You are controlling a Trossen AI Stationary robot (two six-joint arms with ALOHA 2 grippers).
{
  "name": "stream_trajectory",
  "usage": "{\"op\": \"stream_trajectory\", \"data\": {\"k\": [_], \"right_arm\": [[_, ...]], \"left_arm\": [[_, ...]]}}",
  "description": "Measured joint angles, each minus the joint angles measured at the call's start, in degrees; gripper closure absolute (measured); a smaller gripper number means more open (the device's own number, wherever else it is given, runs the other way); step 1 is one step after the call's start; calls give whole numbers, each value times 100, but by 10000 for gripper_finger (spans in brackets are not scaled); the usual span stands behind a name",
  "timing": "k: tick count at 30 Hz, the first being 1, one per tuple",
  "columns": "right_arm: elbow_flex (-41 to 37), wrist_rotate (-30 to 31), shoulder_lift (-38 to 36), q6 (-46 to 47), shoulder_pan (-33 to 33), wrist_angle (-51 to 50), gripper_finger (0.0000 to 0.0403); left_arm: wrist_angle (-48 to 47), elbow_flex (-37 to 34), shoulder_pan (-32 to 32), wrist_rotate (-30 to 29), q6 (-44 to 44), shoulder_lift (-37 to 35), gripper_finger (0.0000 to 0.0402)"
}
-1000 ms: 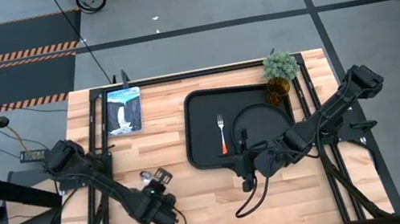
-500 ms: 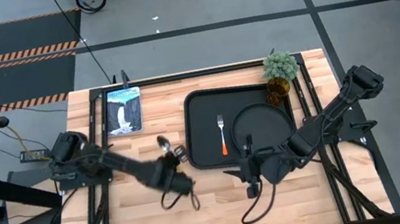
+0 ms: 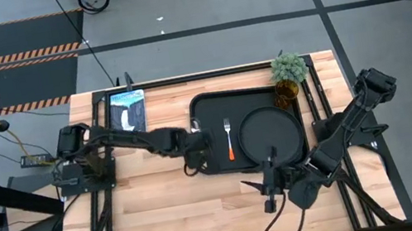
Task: Pick and place plate/cup/fork/spoon on tray
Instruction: Put the yellow spoon on the black tray to the left of the black plate
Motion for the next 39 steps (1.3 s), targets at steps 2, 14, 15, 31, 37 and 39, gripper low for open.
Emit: {"op": "stream_trajectory", "data": {"k": [2,14,15,31,37,39], "right_arm": [[0,84,2,124,48,-2,280],[-2,282,399,311,64,297,280],[-2,283,410,312,61,309,280],[0,290,420,124,120,419,280],[0,301,420,-37,116,446,280],[0,301,420,-53,116,446,280]], "left_arm": [[167,0,127,372,415,0,350],[1519,-4,282,770,1003,769,349],[1597,-4,283,768,1108,849,349],[1988,0,771,1021,624,1274,349],[1925,1,748,1038,622,1274,348],[1813,2,745,1036,623,1274,345]]}}
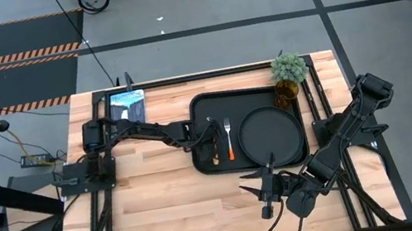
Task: Pick and place plate/cup/fork/spoon on tray
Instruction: Put the yellow spoon on the black tray to the left of the black plate, then return to Home Position
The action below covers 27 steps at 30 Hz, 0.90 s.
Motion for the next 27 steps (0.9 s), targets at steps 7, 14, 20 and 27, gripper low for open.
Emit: {"op": "stream_trajectory", "data": {"k": [7,14,20,27], "right_arm": [[0,0,0,-130,0,0,280],[0,-1,0,-252,0,-2,280],[0,-2,0,-424,0,-7,280],[0,-24,-26,-792,-31,-370,295]], "left_arm": [[-54,0,2,-35,-255,0,307],[-13,0,-107,-356,-282,0,266],[-68,0,-329,-532,-818,-252,246],[-367,4,-624,-553,-1945,-1090,247]]}}
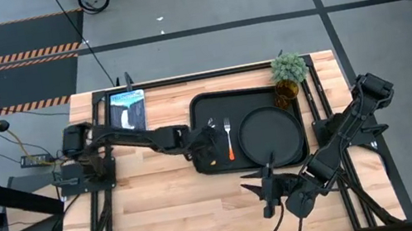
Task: Pick and place plate/cup/fork/spoon on tray
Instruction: Return to Home Position
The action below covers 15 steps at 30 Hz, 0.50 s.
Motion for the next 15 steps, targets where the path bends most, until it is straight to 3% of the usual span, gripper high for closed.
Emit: {"op": "stream_trajectory", "data": {"k": [5,10,15], "right_arm": [[1,4,-35,39,-150,-420,340],[0,5,-80,-12,-242,-765,381],[0,39,-257,177,-417,-1241,398]], "left_arm": [[-589,0,-232,-353,-1347,-624,257],[-1945,2,-536,-910,-2746,-1171,260],[-2880,-7,-924,-1370,-4133,-1679,260]]}}
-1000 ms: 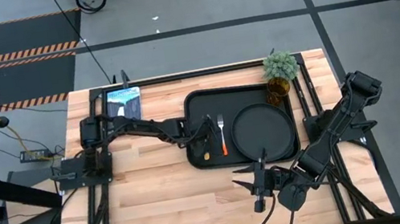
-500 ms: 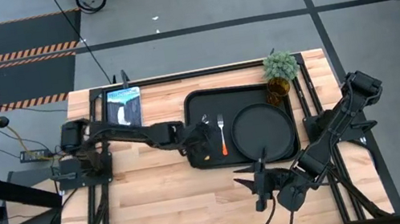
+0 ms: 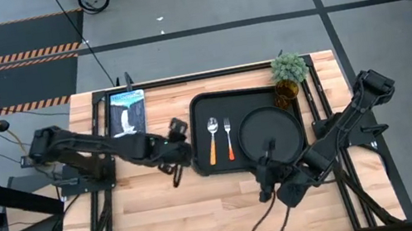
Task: Pick and place plate/cup/fork/spoon on tray
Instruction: Return to Home Position
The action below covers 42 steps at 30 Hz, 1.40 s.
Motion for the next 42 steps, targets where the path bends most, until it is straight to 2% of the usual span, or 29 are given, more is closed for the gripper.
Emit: {"op": "stream_trajectory", "data": {"k": [6,13,20,26,34,37,42], "right_arm": [[0,-7,-231,102,-226,-440,383],[0,-79,-407,-217,-358,-513,385],[-17,-334,-552,-441,-601,-595,396],[-713,-717,-884,-767,-970,109,393],[-2280,-1471,-1788,-1184,-1424,2264,393],[-2736,-1521,-2249,-1193,-1504,2615,393],[-3301,-1555,-3064,-1215,-1530,3049,393]], "left_arm": [[-313,10,-500,-287,-1165,-580,260],[-800,2,-902,-264,-2695,-1293,263],[-900,2,-1319,-272,-3515,-1773,278],[-823,-41,-1683,-331,-3958,-1787,285],[425,-1469,-1809,-349,-3976,-1976,286],[1026,-2036,-1772,-349,-3987,-2231,286],[1907,-2950,-1590,-367,-4005,-3057,286]]}}
